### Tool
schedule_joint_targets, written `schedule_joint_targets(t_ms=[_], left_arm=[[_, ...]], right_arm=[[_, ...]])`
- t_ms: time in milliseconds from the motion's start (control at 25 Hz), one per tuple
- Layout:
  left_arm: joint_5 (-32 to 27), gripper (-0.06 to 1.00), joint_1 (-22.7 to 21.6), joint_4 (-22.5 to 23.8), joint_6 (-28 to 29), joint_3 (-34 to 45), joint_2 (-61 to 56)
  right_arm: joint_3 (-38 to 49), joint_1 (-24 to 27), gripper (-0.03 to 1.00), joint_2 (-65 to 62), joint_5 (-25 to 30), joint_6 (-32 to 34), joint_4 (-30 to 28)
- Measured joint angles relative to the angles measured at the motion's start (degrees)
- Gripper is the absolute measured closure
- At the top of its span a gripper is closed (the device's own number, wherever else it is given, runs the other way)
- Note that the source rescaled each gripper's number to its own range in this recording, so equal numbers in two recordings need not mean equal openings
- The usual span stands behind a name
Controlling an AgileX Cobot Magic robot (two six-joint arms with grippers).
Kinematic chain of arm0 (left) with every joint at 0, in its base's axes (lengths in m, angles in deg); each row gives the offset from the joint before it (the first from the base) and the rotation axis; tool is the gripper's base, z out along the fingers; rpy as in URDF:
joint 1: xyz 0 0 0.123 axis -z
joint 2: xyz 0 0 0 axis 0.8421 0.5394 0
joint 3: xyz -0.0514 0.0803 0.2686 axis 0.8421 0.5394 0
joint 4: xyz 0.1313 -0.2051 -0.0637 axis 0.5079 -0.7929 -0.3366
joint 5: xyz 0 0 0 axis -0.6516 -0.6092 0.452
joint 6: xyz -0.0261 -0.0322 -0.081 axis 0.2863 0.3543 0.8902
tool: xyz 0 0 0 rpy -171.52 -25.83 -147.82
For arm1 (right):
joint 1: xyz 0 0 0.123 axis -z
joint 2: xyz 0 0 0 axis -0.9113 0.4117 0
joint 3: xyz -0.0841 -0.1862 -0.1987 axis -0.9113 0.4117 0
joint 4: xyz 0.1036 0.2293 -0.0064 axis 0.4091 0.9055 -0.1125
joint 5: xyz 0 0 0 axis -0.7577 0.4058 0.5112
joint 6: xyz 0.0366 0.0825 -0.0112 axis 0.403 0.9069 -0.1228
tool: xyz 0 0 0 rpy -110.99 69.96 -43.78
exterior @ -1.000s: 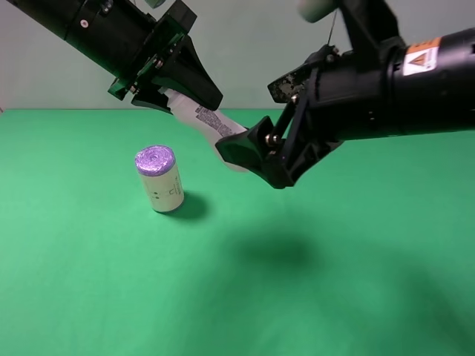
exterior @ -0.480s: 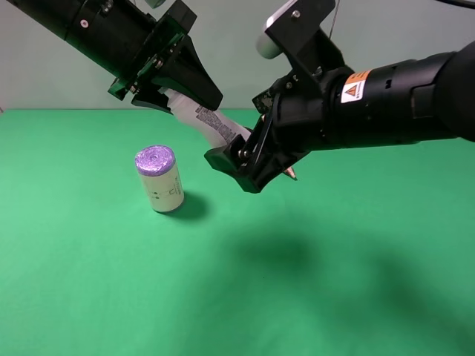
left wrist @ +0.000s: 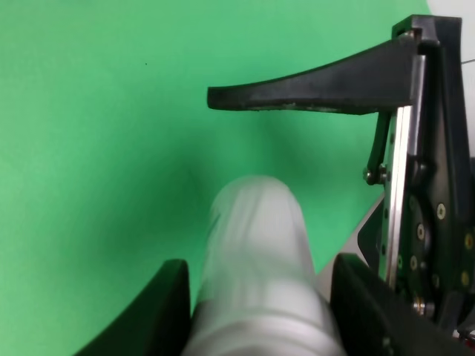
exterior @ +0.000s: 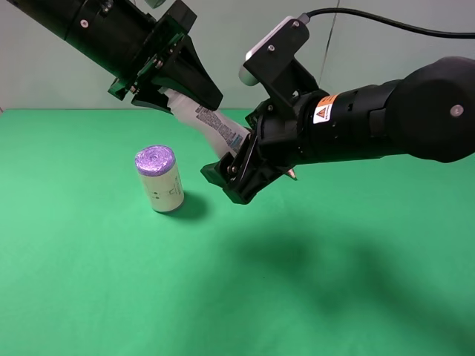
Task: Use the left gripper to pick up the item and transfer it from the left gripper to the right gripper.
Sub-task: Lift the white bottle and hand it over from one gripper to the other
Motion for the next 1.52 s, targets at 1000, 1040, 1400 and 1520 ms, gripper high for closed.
schedule_joint_targets(t_ms=[1000, 1040, 1400, 1520], left_arm=[[0.9, 0.94, 0.0, -0.5, 0.0, 0.0, 0.0], [0.9, 0.94, 0.0, -0.5, 0.0, 0.0, 0.0], [0.9, 0.94, 0.0, -0.5, 0.0, 0.0, 0.0], [0.9, 0.94, 0.0, -0.5, 0.4, 0.0, 0.0]], right_arm=[[0.0, 0.0, 0.88, 0.0, -1.0, -0.2, 0.9], [0.0, 0.0, 0.88, 0.0, -1.0, -0.2, 0.9], [0.0, 0.0, 0.88, 0.0, -1.0, -0.2, 0.9], [0.0, 0.0, 0.88, 0.0, -1.0, -0.2, 0.9]])
